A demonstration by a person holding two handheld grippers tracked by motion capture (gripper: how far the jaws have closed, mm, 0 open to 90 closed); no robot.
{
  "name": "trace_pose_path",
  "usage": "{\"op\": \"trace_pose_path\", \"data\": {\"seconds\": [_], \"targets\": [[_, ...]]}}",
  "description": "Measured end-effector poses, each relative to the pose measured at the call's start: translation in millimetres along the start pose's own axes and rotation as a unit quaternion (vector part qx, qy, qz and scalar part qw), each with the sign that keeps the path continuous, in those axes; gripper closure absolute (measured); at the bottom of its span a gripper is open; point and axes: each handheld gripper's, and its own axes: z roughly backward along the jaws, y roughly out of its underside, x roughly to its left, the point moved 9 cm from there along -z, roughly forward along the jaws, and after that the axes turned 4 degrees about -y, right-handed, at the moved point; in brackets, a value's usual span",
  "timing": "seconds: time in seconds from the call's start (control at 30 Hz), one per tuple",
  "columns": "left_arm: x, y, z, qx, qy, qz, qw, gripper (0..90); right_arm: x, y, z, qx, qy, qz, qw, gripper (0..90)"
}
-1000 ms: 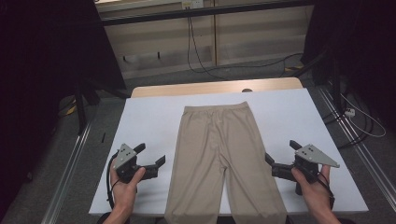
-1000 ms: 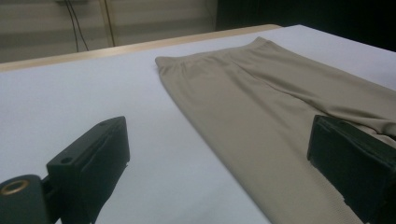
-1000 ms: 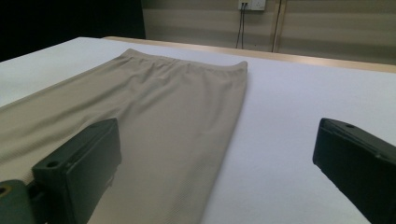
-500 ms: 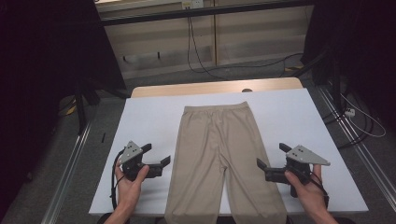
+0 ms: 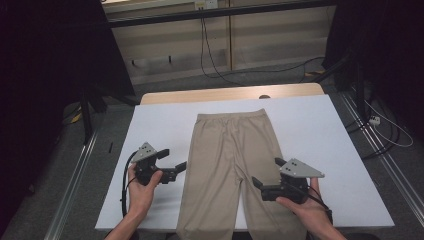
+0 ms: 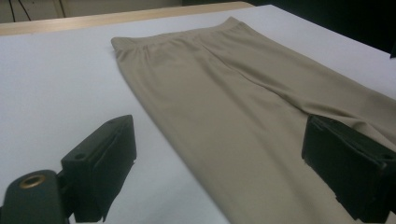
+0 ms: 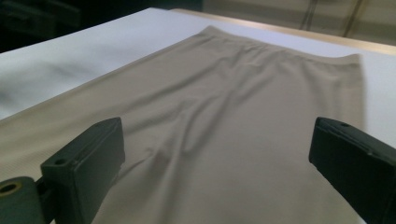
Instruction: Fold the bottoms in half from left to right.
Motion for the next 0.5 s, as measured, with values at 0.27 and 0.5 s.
{"op": "trace_pose_path", "data": {"seconds": [0.27,0.5], "targets": [[-13.7,-23.6,-16.5,-0.001,0.019,-0.015,0.9997,8.8,34.2,-3.4,-20.1,0.047,-0.053,0.011,0.9974,7.7],[-3.7,-35.7,-39.1,0.002,0.003,-0.033,0.9995,4.8,65.8,-7.0,-34.7,0.087,-0.107,0.018,0.9903,14.6]]}}
